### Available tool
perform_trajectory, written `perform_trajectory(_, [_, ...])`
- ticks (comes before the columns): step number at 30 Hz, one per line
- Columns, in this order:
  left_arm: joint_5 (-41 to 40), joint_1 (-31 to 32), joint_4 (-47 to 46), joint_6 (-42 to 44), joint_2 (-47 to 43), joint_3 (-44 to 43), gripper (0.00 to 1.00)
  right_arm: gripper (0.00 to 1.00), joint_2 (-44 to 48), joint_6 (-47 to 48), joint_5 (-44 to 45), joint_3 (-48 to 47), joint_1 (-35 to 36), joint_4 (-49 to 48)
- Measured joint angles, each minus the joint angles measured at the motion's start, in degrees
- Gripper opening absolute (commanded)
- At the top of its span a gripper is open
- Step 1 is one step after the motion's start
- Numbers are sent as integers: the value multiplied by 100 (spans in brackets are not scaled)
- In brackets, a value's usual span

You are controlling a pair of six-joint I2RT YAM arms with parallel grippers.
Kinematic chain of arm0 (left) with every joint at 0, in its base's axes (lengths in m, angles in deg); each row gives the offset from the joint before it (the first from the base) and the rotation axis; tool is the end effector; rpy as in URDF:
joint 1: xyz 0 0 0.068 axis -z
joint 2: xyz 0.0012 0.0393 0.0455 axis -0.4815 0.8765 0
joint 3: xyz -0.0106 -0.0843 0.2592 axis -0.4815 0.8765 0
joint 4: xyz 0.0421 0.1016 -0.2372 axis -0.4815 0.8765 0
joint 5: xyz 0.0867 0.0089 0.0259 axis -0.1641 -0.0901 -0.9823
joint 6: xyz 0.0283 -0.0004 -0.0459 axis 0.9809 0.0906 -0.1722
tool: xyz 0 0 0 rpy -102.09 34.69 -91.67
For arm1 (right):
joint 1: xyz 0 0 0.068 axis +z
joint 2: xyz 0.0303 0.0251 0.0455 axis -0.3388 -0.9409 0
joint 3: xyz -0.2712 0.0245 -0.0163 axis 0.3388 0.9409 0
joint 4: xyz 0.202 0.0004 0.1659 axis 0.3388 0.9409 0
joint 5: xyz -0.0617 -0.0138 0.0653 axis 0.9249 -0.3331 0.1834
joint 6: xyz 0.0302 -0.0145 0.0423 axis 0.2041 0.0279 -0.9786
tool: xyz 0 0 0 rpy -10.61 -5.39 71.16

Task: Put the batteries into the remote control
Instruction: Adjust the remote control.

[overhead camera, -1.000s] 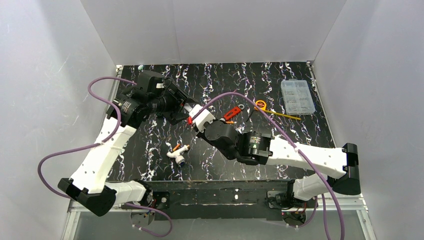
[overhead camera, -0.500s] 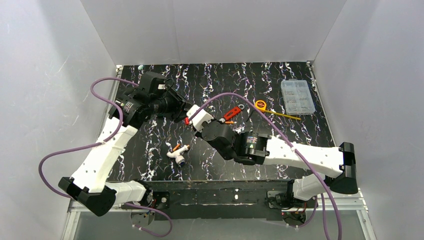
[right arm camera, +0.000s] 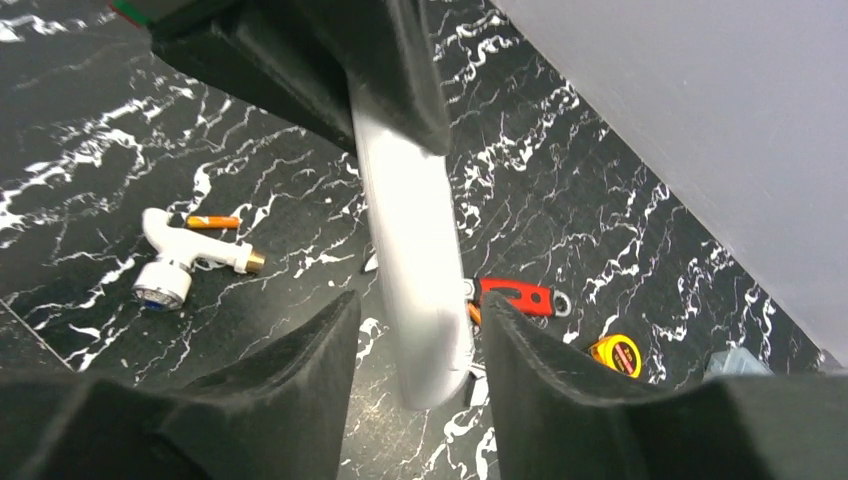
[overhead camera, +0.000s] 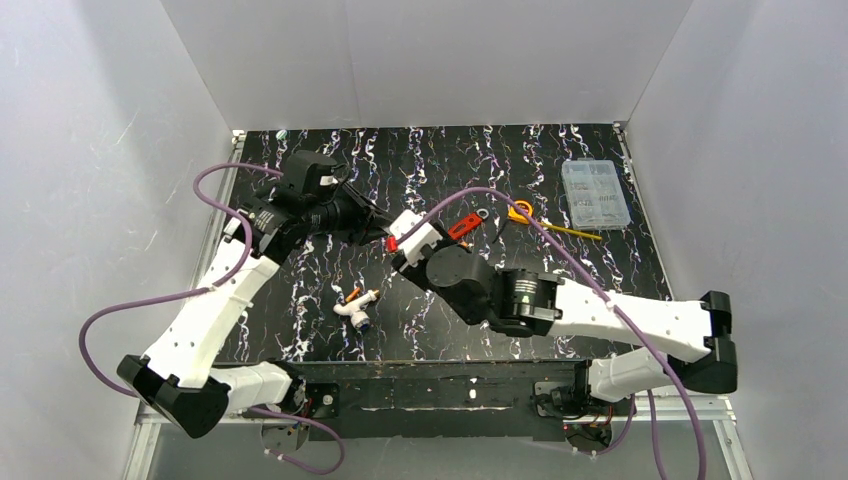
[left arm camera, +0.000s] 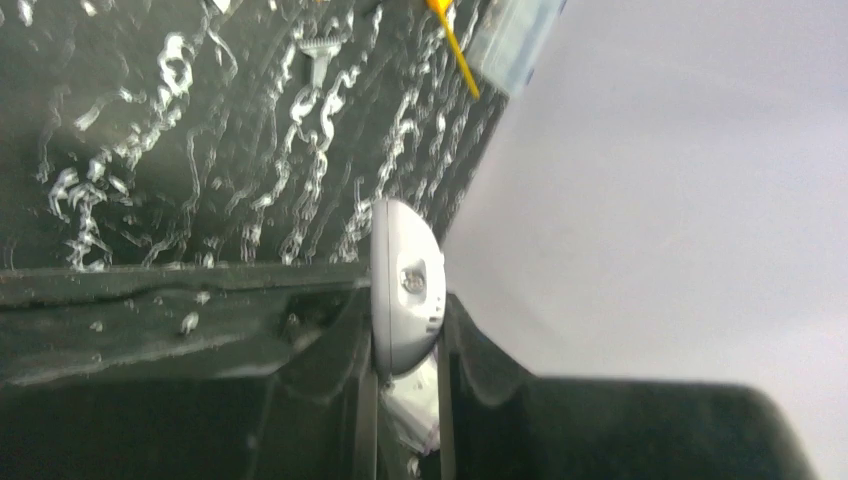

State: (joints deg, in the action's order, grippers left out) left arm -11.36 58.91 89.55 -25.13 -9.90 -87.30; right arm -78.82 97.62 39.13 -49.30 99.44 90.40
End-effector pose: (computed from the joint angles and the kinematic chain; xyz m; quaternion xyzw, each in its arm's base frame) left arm 0.2208 -0.1366 0.4692 -0.2139 0.6936 -0.5900 0.3537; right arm 0.0775 0.2844 0.3866 -0.3623 0.6976 0.0638 0.6148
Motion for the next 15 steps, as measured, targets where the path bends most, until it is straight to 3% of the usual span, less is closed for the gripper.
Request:
perform_trajectory(7, [120, 4, -295, -31, -105, 238, 0, 65, 623, -74, -352, 214, 26, -291])
perform_trajectory(15, [251, 4, -772, 133, -433, 719, 0, 82, 1322, -557, -1019, 400, 26, -114])
